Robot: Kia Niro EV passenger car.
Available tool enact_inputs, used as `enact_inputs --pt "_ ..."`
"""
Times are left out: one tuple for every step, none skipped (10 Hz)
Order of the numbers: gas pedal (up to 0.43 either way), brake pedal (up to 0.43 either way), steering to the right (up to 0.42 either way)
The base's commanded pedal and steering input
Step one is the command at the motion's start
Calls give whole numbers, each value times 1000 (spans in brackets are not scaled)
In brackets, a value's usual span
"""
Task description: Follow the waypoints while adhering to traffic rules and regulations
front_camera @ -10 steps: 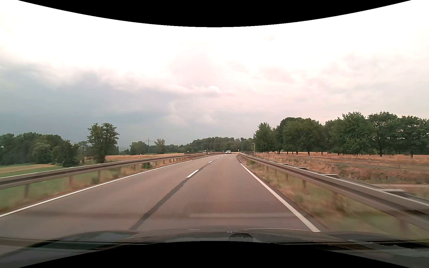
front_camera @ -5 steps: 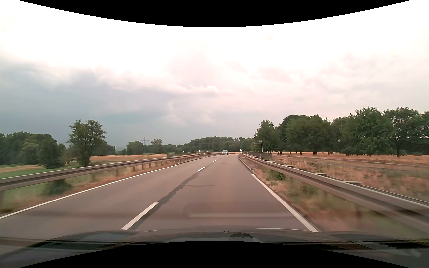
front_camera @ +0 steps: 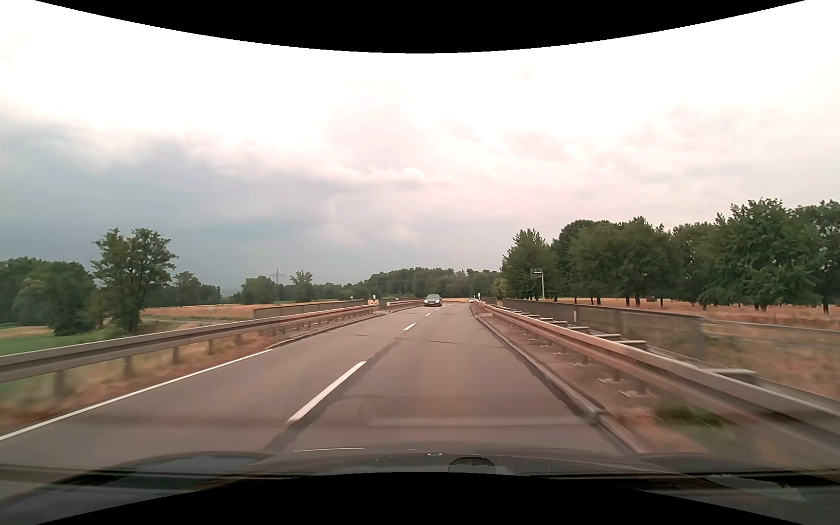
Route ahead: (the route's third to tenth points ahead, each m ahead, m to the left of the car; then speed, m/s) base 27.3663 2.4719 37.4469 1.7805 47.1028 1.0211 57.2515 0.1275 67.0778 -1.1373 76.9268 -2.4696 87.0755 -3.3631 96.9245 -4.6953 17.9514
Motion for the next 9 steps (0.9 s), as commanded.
enact_inputs --pt "118 0 11" --pt "130 0 12" --pt "157 0 10" --pt "157 0 10" --pt "157 0 9" --pt "157 0 9" --pt "157 0 9" --pt "157 0 9" --pt "150 0 9"
